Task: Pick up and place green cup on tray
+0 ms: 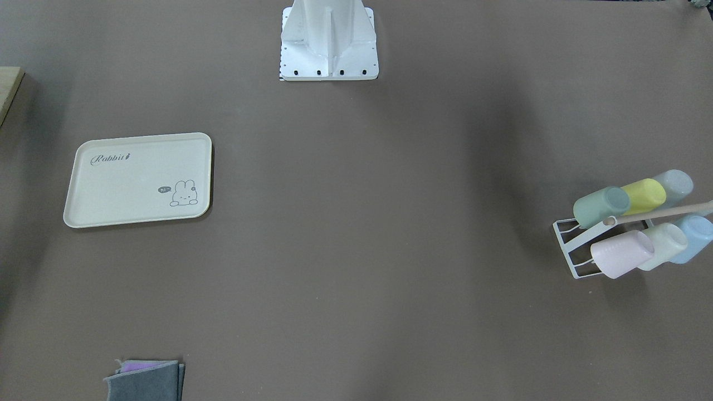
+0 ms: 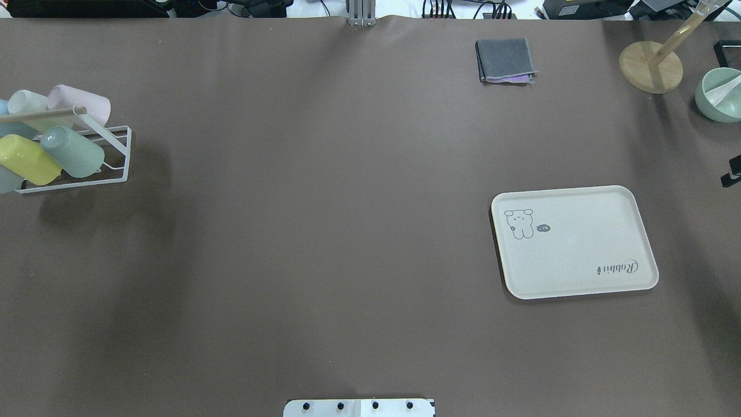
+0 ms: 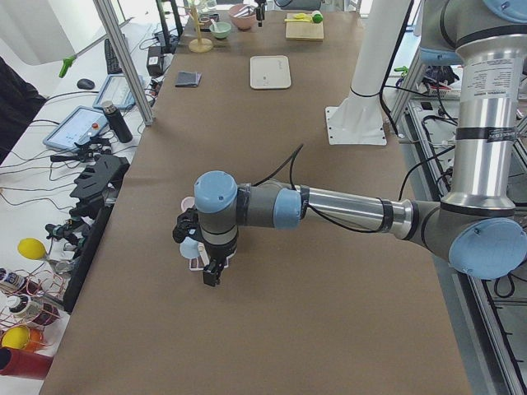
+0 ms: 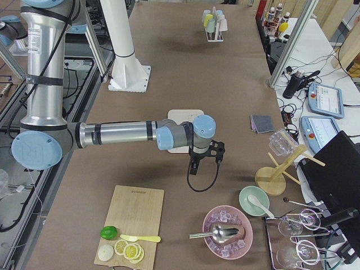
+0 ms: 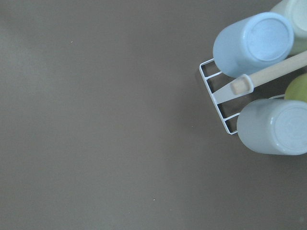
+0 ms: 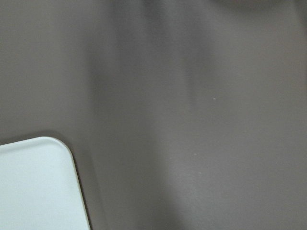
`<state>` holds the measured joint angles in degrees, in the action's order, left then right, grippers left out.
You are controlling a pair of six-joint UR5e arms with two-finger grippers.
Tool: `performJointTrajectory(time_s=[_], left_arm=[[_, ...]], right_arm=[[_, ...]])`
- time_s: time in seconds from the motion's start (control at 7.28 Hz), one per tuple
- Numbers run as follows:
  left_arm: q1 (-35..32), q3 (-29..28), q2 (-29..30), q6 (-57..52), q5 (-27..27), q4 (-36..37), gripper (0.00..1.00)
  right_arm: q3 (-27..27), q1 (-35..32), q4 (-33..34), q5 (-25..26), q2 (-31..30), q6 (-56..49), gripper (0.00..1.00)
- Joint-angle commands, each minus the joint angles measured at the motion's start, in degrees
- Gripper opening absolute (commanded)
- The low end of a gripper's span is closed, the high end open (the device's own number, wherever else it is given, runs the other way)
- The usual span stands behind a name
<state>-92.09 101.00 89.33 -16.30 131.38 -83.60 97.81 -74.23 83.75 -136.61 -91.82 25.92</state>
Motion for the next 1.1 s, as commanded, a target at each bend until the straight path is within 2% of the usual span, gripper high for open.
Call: performJointTrajectory(time_s=[0.0, 0.27, 0.55, 0.82, 0.96], left_arm=[[1.56, 7.86, -0.21, -0.31, -3.91, 4.85, 0.98], [7.34, 16.37, 0.05, -0.31, -7.26, 11.75, 0.98], [12.78, 22.63, -0.21, -0.31, -9.64, 15.47, 0.98], [20.76, 30.45, 0.31, -0.31, -17.78, 21.7, 0.98], [25.16, 30.48, 1.45, -0.13, -21.05, 22.25, 0.98]], right_arm=[[-5.5, 3.99, -7.74, -0.23, 3.14, 3.15, 1.0], [-8.68, 9.42, -22.86, 0.2, 2.62, 14.03, 1.0], [-8.69, 12.77, -27.74, 0.29, 2.26, 14.77, 1.0], [-8.69, 15.77, -31.08, 0.29, 0.25, 14.77, 1.0], [-8.69, 16.74, -33.36, 0.99, -1.41, 14.77, 1.0]])
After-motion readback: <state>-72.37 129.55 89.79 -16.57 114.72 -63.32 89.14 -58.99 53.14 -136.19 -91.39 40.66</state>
